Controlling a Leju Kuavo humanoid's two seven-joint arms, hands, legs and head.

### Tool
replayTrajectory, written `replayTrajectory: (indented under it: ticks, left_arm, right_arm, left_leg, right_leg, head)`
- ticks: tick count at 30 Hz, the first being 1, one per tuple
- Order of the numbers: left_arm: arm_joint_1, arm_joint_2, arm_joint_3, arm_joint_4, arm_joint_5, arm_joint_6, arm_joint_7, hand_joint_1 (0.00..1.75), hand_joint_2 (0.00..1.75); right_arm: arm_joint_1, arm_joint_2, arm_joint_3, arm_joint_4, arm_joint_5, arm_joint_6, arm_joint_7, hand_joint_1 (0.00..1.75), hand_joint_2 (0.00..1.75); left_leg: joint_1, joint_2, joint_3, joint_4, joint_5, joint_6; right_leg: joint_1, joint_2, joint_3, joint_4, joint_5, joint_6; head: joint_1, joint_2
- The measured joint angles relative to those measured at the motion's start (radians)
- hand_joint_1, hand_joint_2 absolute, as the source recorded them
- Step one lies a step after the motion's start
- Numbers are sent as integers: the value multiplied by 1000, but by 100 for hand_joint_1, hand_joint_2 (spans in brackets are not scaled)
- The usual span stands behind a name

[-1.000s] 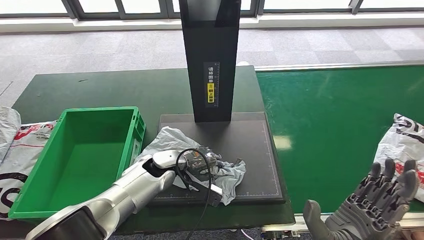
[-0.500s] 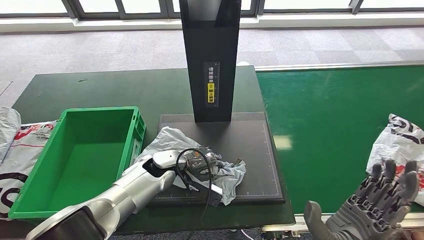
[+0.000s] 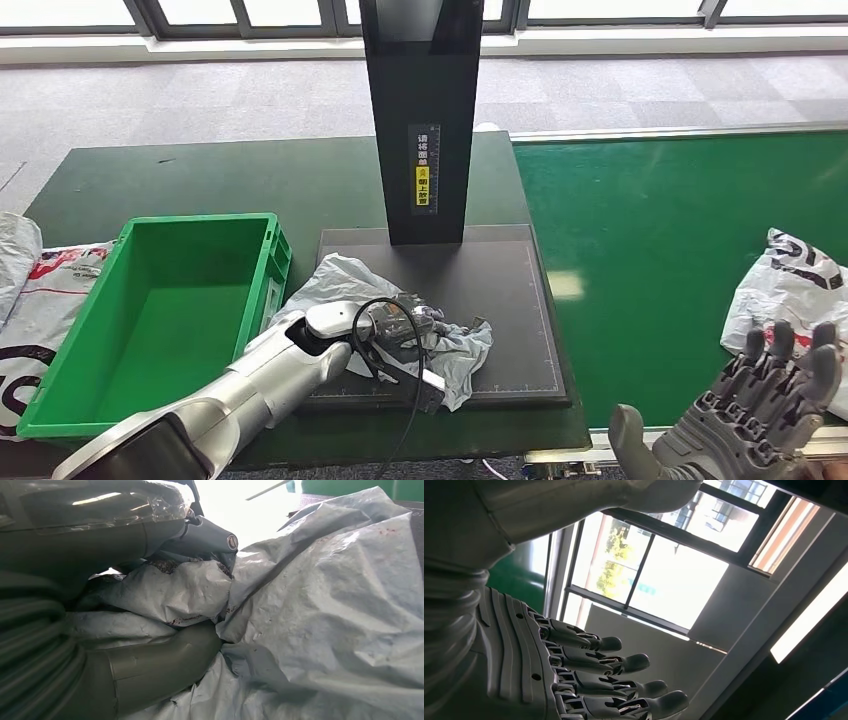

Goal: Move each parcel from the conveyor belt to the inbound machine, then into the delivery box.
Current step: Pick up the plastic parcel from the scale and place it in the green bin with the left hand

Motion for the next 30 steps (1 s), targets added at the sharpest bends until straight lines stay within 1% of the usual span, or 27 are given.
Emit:
replayTrajectory:
  ticks: [3,5,6,7,9,10,11,13,16,17,19,21,22,25,30]
  left_arm:
    - [0,0,0,0,1,8,-1,175,175]
    - [5,-1,0,-1,15,59,-3,175,175]
    - [12,-2,1,-6,26,117,-1,175,175]
    - [24,-4,4,-17,36,197,10,175,175]
    - [66,-4,30,-77,51,401,52,175,175]
    - [95,-3,56,-133,60,490,69,175,175]
    - [125,-1,86,-201,71,560,80,175,175]
    - [186,1,156,-361,89,632,80,175,175]
    - [267,6,245,-570,118,704,45,175,175]
    - [291,8,271,-630,136,726,18,175,175]
    - [346,5,330,-760,177,759,-67,175,175]
    - [389,-1,389,-885,210,773,-145,175,175]
    - [401,-2,412,-932,219,775,-165,175,175]
    - [427,-3,453,-1015,229,776,-177,175,175]
    - [438,-4,472,-1056,230,776,-178,175,175]
  right_arm:
    - [0,0,0,0,0,0,-2,0,175]
    - [3,1,0,-1,0,0,-7,0,175]
    - [6,3,0,-4,0,0,-10,0,175]
    - [11,6,0,-9,2,0,-12,0,175]
    - [24,14,0,-23,10,0,-12,0,175]
    - [30,19,0,-30,15,0,-10,0,175]
    - [34,23,0,-36,20,0,-8,0,175]
    - [37,29,0,-47,23,0,-5,0,175]
    - [42,35,0,-57,11,0,-7,0,175]
    - [45,36,0,-59,2,0,-8,0,175]
    - [53,36,0,-60,-27,0,-9,0,175]
    - [60,36,0,-62,-51,0,-11,0,175]
    - [62,36,0,-63,-58,0,-12,0,175]
    - [66,36,0,-64,-65,0,-14,0,175]
    - [69,36,0,-66,-67,0,-14,0,175]
  left_leg:
    - [0,0,0,0,0,0]
    - [0,0,1,0,0,0]
    - [-1,0,1,0,0,0]
    - [-1,0,0,0,0,0]
    - [-1,0,-1,0,0,0]
    - [-1,-1,-2,0,1,0]
    - [-1,-1,-3,1,2,0]
    - [-1,-2,-7,1,3,0]
    - [-1,2,-11,1,1,-1]
    - [-1,3,-11,1,1,-1]
    - [-1,3,-13,1,0,-1]
    - [-1,2,-15,1,1,-1]
    - [-1,2,-15,1,0,0]
    - [-1,2,-16,1,0,0]
    - [-1,2,-16,1,0,0]
  right_leg:
    - [0,0,0,0,0,0]
    - [0,0,0,0,0,0]
    - [0,0,0,0,0,0]
    - [0,0,-1,0,0,0]
    - [0,0,-3,0,0,0]
    - [0,0,-4,0,1,0]
    - [0,0,-6,0,1,0]
    - [-1,1,-10,1,2,0]
    - [-1,5,-13,1,2,0]
    - [-1,6,-14,1,2,0]
    - [-1,6,-16,1,2,0]
    - [-1,6,-18,1,1,0]
    - [-1,5,-18,1,1,1]
    - [-1,5,-18,1,1,1]
    - [-1,5,-18,1,1,1]
  head:
    - [0,0]
    - [0,0]
    - [0,0]
    - [0,0]
    - [0,0]
    - [0,0]
    - [0,0]
    - [0,0]
    - [0,0]
    - [0,0]
    - [0,0]
    - [0,0]
    - [0,0]
    - [0,0]
    - [0,0]
